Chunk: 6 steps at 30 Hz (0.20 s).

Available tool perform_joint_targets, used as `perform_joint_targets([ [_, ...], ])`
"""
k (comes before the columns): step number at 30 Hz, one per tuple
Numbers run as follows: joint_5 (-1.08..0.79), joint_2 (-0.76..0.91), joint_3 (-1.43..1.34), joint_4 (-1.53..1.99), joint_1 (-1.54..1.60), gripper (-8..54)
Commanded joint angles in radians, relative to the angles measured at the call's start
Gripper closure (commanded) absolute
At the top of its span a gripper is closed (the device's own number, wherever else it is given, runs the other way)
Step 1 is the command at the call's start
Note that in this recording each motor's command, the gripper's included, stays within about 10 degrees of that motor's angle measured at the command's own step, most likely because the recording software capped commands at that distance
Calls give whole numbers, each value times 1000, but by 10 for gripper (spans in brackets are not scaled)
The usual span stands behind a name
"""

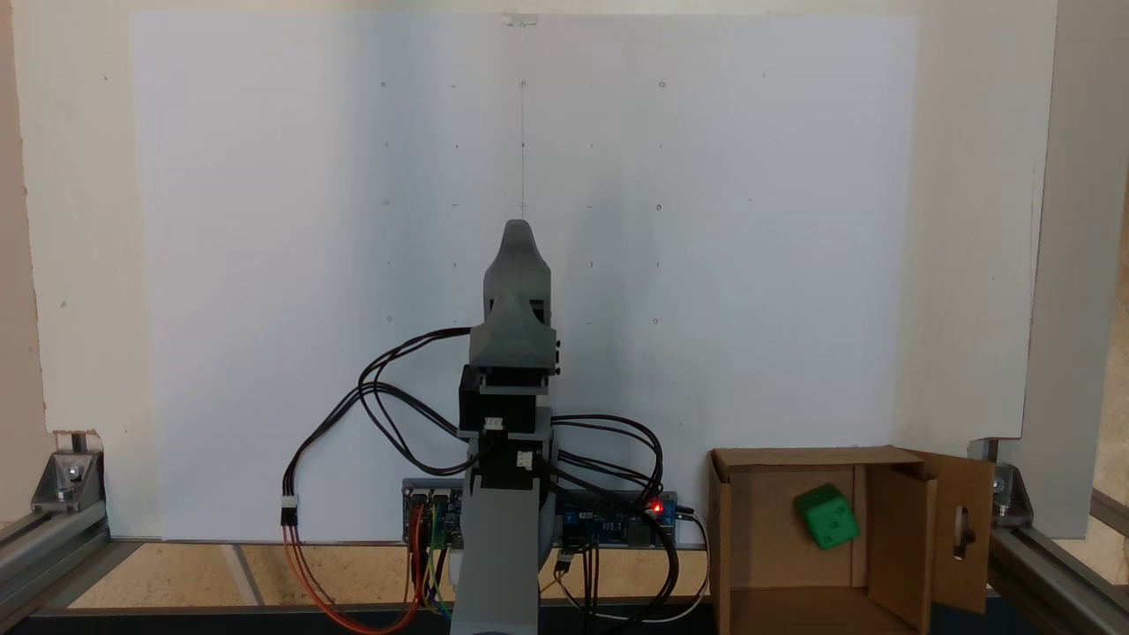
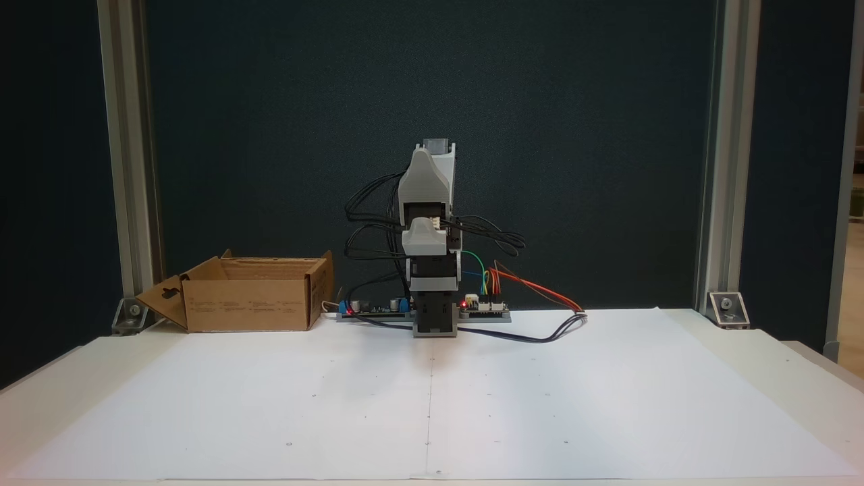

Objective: Grasp a green dice and put it in the bin.

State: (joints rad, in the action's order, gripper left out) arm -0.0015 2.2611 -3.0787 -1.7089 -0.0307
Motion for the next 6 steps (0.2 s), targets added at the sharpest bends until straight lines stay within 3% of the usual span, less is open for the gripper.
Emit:
perform_joint_targets([
  [1,-29,106,-48,-51,9,10],
  [6,-29,106,-48,-49,9,9],
])
